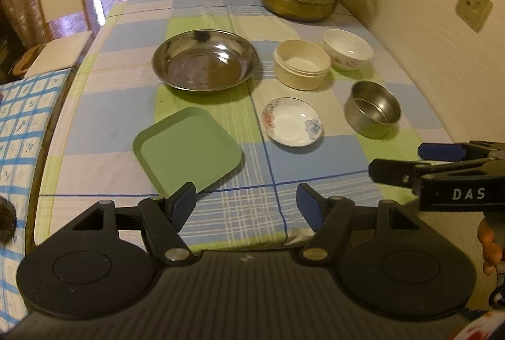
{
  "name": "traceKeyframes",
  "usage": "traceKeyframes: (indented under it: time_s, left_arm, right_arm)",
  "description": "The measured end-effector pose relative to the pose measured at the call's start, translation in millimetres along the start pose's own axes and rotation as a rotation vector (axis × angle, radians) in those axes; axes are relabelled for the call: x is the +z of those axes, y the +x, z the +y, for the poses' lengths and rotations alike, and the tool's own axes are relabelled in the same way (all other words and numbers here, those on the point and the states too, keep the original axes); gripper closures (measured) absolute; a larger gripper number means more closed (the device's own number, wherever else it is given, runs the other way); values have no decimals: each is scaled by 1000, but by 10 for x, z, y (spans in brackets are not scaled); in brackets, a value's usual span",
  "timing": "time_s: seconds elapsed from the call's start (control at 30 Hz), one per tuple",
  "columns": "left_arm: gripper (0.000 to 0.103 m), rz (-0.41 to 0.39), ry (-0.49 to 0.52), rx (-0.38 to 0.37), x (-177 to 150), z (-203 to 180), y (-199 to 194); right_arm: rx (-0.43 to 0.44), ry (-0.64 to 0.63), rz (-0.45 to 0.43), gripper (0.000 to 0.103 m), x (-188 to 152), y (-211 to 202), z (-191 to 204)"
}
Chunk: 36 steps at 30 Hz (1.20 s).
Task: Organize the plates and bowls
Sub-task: 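Move the right gripper toward the green square plastic plate's rim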
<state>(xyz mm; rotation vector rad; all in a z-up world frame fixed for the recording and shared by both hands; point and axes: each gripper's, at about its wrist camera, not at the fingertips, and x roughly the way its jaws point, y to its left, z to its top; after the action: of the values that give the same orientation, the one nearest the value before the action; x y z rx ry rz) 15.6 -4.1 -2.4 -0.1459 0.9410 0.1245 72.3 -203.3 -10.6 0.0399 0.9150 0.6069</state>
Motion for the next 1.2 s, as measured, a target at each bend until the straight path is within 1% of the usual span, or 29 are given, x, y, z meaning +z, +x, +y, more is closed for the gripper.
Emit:
traceKeyframes:
  time_s: [0.13,0.17,0.37,0.5,0.63,0.87,0.93,0.97,1.0,1.03,1.1,1.17,1.2]
  left_arm:
    - [35,-2,-58,41,12,47,23]
    - [35,-3,-75,54,12,58,30]
    - [35,-17,-187,166,-16,154,109]
    - [35,-17,-265,231,-46,232,191]
    - [35,-15,-313,277,-97,283,282]
    - [37,-6,-353,325,-141,404,470]
    - [38,-7,-367,324,-136,470,529]
    - [38,-8,-373,324,-130,502,562]
    - [40,-6,-375,324,-123,533,594]
    - [40,-7,-374,325,-118,560,628]
    - [43,-5,-369,328,-107,613,704]
    - [45,-5,-371,309,-98,678,790]
    - [48,-3,-372,300,-93,714,836]
  right_arm:
    - [27,-62,-58,8,88,38,-28]
    - [32,-82,-59,8,109,56,-36]
    - [102,-168,5,8,197,288,-125]
    - [137,-205,20,8,228,438,-202]
    - [190,-223,47,8,279,612,-242]
    - [240,-224,41,8,353,826,-178]
    - [255,-224,46,8,372,920,-140]
    - [257,-224,46,11,382,957,-118]
    - [258,-225,44,18,390,991,-99]
    - [259,-229,44,21,397,1033,-70]
    - [259,-241,40,23,415,1109,-12]
    - [260,-254,33,25,426,1182,58]
    - [263,-259,32,28,429,1213,89]
